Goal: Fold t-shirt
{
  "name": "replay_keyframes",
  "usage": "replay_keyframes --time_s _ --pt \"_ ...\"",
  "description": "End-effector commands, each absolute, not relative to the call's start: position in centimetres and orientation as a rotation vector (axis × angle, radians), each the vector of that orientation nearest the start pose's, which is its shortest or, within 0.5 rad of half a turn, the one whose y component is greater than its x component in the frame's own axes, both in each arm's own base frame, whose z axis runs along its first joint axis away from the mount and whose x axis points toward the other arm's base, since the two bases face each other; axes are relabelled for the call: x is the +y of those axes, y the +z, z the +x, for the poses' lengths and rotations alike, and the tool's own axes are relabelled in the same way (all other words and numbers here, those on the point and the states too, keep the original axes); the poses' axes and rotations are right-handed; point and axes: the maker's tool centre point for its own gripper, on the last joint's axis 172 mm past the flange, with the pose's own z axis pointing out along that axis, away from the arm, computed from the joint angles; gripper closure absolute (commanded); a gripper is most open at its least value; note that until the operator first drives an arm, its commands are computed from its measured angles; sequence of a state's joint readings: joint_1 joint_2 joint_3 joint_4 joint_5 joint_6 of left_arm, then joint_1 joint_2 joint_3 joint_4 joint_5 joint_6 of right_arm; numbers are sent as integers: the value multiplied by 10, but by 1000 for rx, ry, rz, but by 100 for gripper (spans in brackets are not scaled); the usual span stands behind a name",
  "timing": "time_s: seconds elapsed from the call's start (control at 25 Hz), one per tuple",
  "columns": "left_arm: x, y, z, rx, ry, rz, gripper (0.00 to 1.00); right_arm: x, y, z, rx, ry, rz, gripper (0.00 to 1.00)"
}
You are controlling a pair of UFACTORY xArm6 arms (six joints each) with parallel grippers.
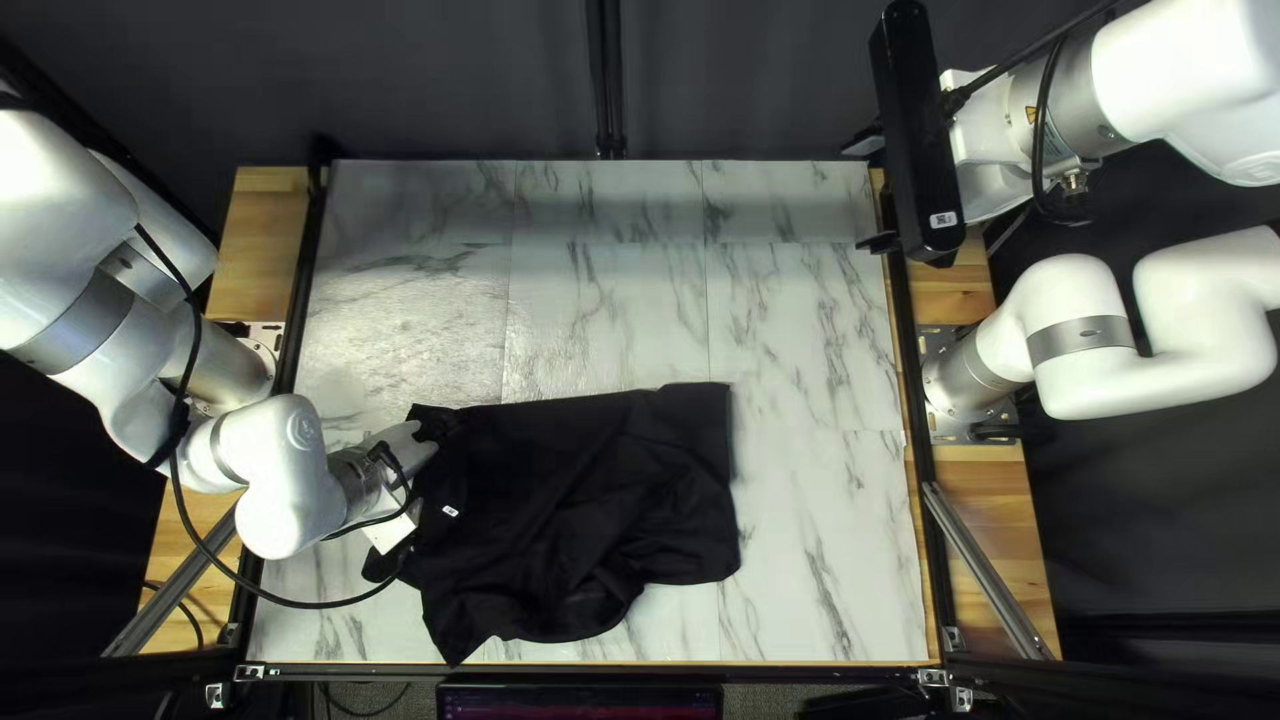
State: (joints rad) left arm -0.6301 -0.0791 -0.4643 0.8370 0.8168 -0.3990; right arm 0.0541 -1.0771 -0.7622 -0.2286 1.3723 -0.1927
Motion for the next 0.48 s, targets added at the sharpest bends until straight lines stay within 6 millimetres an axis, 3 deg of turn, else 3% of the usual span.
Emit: replay_keyframes --time_s 0.04,0.24,0.28,0.36,0.44,0.48 --pt "-100 52 325 1133 -85 -2300 0 -42 415 274 -394 -760 -3292 0" --pt "-96 53 328 1142 -134 -2292 0 -42 415 274 -394 -760 -3292 0" --pt "-95 51 327 1143 -138 -2294 3 -42 415 274 -394 -760 -3292 0" --pt "-95 48 325 1143 -142 -2297 19 -42 415 274 -394 -760 -3292 0" --pt "-94 44 323 1144 -142 -2301 96 -42 415 274 -394 -760 -3292 0" --pt "-94 41 323 1146 -141 -2304 97 -42 415 274 -394 -760 -3292 0"
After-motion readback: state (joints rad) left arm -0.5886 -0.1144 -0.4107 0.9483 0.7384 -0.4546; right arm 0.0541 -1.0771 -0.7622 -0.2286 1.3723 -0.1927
